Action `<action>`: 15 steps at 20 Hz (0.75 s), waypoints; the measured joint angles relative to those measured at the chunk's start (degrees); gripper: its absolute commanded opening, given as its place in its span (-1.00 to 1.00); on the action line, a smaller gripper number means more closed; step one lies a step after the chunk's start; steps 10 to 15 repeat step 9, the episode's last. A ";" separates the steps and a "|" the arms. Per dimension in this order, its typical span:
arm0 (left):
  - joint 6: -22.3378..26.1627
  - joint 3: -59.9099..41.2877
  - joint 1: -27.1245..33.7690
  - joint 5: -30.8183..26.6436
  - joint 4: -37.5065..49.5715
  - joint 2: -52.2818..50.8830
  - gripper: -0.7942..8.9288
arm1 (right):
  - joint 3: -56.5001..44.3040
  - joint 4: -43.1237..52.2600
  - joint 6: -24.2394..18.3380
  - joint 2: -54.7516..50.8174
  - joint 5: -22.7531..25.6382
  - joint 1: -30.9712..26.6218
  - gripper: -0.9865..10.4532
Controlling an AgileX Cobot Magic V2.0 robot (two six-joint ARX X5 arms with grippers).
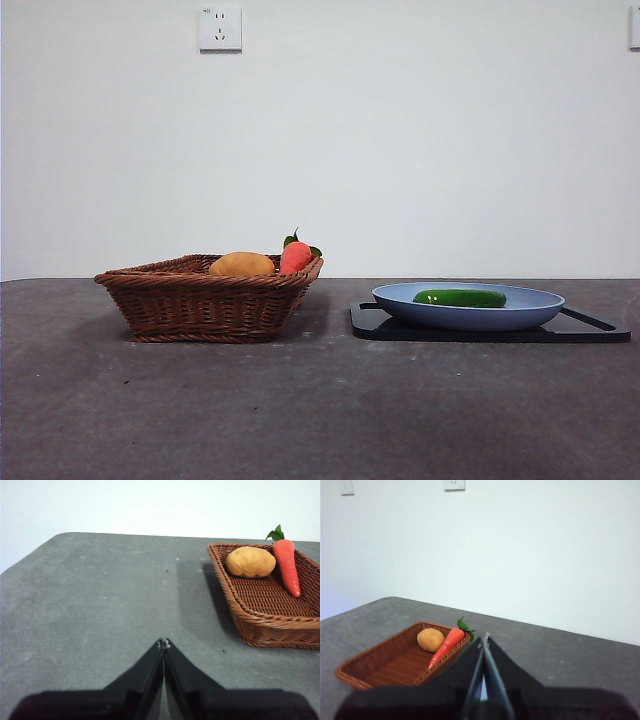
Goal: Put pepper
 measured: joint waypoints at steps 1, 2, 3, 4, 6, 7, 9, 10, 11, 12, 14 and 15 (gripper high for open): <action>0.00 0.00 0.00 0.00 0.00 0.00 -0.82 | -3.02 2.01 0.02 -1.31 0.02 0.00 -0.81; 0.00 0.00 0.00 0.00 0.00 0.00 -0.82 | -6.49 3.89 0.02 -2.71 0.04 0.00 -0.81; 0.00 0.00 0.00 0.00 0.00 0.00 -0.82 | -9.88 5.11 0.00 -4.15 0.04 0.00 -0.81; 0.00 0.00 0.00 0.00 0.00 0.00 -0.82 | -12.26 5.75 0.02 -5.18 0.07 0.00 -0.81; 0.00 0.00 0.00 0.00 0.00 0.00 -0.82 | -17.25 6.40 0.02 -7.56 0.07 0.00 -0.81; 0.00 0.00 0.00 0.00 0.00 0.00 -0.82 | -19.04 6.58 0.02 -8.50 0.07 0.00 -0.81; 0.00 0.00 0.00 0.00 0.00 0.00 -0.82 | -22.29 6.67 0.02 -10.49 0.55 0.00 -0.81; 0.00 0.00 0.00 0.00 0.00 0.00 -0.82 | -22.29 6.67 0.02 -10.49 0.55 0.00 -0.81; 0.00 0.00 0.00 0.00 0.00 0.00 -0.82 | -22.29 6.67 0.02 -10.49 0.55 0.00 -0.81; 0.00 0.00 0.00 0.00 0.00 0.00 -0.82 | -22.29 6.67 0.02 -10.49 0.55 0.00 -0.81; 0.00 0.00 0.00 0.00 0.00 0.00 -0.82 | -22.29 6.67 0.02 -10.49 0.55 0.00 -0.81; 0.00 0.00 0.00 0.00 0.00 0.00 -0.82 | -22.29 6.67 0.02 -10.49 0.55 0.00 -0.81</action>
